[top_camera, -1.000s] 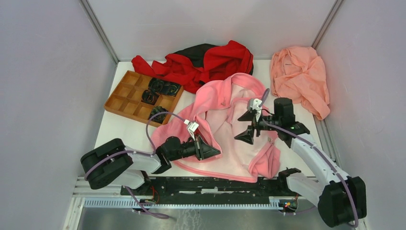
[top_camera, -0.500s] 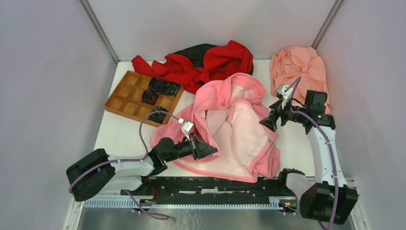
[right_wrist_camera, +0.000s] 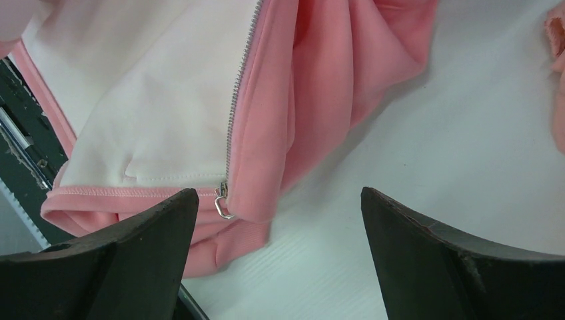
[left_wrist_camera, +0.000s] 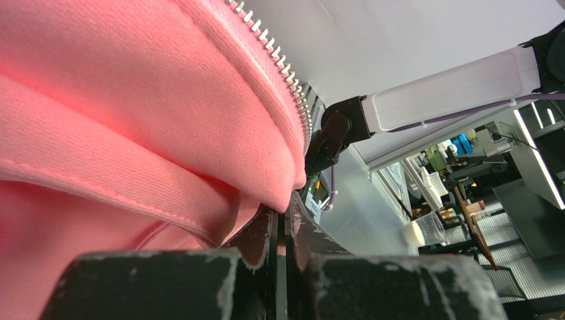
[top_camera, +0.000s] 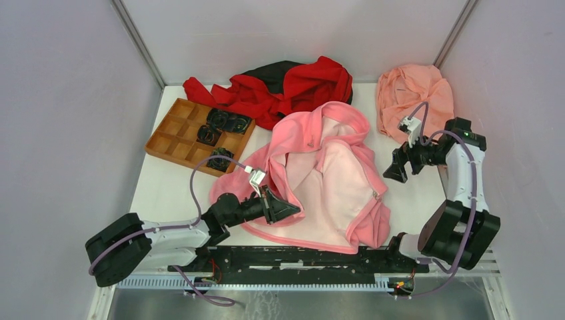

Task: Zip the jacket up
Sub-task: Pick up the jacket from the center of the board.

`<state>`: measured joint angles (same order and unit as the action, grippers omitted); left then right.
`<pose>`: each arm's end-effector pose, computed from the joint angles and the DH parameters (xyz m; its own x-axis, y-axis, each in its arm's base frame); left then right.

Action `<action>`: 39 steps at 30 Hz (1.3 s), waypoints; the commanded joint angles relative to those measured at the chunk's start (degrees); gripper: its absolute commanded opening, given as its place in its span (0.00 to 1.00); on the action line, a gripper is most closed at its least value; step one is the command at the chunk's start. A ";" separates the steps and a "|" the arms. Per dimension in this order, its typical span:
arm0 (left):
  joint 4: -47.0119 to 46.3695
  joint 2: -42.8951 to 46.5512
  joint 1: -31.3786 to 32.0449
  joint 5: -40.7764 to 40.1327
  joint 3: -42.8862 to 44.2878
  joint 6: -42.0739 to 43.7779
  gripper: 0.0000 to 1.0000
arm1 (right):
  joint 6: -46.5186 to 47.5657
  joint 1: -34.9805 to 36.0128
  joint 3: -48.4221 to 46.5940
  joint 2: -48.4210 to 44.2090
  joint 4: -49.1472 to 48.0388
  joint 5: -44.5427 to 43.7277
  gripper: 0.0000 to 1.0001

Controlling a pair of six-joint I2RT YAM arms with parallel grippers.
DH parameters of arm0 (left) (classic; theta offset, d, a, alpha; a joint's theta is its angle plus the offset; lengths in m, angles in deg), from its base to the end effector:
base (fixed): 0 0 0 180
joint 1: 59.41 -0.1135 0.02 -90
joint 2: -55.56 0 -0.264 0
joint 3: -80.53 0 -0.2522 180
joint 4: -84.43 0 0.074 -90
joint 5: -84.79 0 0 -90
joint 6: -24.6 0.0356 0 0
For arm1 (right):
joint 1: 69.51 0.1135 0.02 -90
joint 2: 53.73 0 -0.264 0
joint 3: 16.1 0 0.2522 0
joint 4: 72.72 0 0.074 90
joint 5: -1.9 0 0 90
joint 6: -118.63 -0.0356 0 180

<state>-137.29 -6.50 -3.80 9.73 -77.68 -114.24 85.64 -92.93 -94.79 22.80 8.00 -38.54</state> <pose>0.1038 -0.1678 0.1865 -0.7005 -0.2645 -0.6629 0.6313 0.2035 -0.7483 0.2216 -0.0665 0.2846 -0.5898 -0.3375 -0.7337 -0.6894 0.6835 0.2398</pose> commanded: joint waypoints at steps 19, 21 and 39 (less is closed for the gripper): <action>0.23 1.17 -0.25 -1.84 -0.37 2.92 0.02 | 5.21 3.99 6.25 10.95 -0.38 -4.36 0.77; 0.20 1.07 -0.17 -1.89 -0.35 2.87 0.02 | 5.00 4.08 6.40 11.65 -0.77 -4.51 0.74; 0.77 2.34 -0.22 -2.55 -1.07 2.87 0.02 | 4.08 5.49 6.30 13.76 -1.06 -4.38 0.46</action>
<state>-135.41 -5.32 -3.80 8.33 -78.12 -114.11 89.38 -87.78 -88.34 36.22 6.82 -42.36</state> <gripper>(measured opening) 0.052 0.488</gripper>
